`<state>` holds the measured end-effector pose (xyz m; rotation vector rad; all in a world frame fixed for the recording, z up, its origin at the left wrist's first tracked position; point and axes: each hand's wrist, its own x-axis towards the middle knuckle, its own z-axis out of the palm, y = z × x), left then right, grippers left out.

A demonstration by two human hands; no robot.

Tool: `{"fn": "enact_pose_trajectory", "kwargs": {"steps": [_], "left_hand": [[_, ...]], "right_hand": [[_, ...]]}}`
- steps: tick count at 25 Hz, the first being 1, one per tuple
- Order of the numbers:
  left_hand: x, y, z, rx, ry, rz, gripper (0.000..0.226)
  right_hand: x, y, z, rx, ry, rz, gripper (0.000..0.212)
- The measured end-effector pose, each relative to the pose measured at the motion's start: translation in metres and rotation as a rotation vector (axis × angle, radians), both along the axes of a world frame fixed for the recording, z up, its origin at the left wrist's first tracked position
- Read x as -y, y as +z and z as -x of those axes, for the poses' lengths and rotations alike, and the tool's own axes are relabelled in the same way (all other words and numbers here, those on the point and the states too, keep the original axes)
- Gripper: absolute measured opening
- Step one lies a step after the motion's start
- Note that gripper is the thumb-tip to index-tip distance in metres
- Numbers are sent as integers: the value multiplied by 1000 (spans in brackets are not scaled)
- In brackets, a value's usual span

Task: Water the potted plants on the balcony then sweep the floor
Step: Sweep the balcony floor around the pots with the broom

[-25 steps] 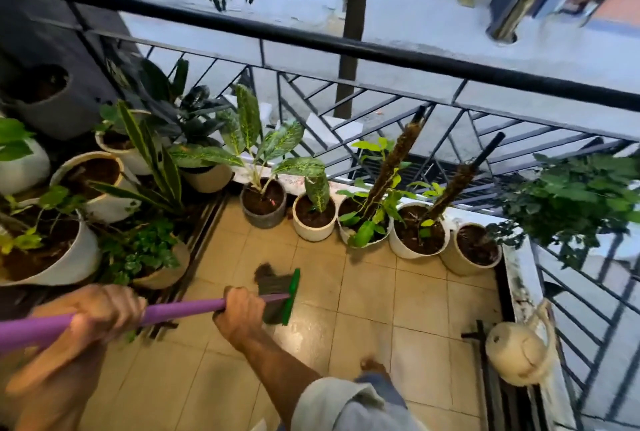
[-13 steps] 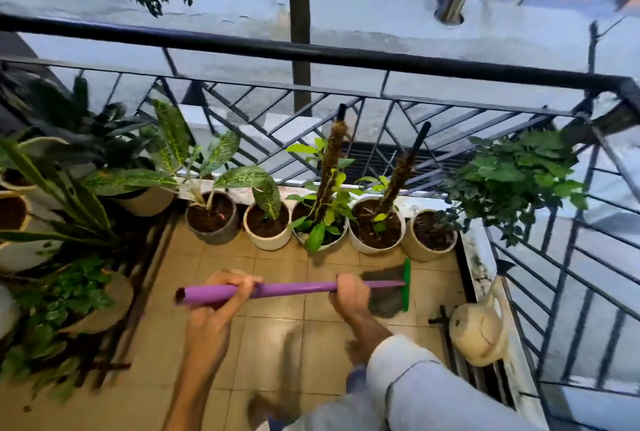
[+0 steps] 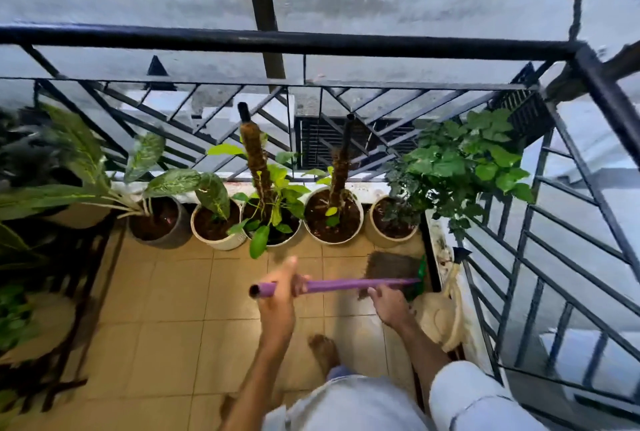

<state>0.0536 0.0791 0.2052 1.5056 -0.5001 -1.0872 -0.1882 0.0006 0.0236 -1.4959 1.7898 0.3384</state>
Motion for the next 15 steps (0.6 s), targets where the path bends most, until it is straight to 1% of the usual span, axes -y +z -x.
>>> {"fn": "enact_pose_trajectory", "kwargs": {"steps": [1,2,4,5,6,8,10,11,13,15], "left_hand": [[2,-10,-15,-30,61,-45,47],[1,-16,-30,-82,120,-62,48],[-3,-23,-43,-151,200,-40,53],[-3,-22,-38,-149,197,-32,54],[-1,-19,-27,-131,183,-13,53],[10,-6,3,-65,165,30,47],[21,5,19,-18,177,76,46],[24,8,19,-9,206,80,45],[23,13,6,-35,281,97,43],[15,17,-21,-51,362,114,43]], "right_hand": [[0,2,2,11,-27,-17,45],[1,2,4,32,-31,-26,53],[5,16,-6,83,8,-43,75],[7,18,-13,120,34,-62,77],[9,21,-22,148,61,-80,73],[14,28,-42,167,92,-60,57],[22,37,-58,111,86,37,38],[25,39,-63,85,106,51,30],[24,45,-79,60,176,37,22],[16,49,-106,49,233,70,24]]}}
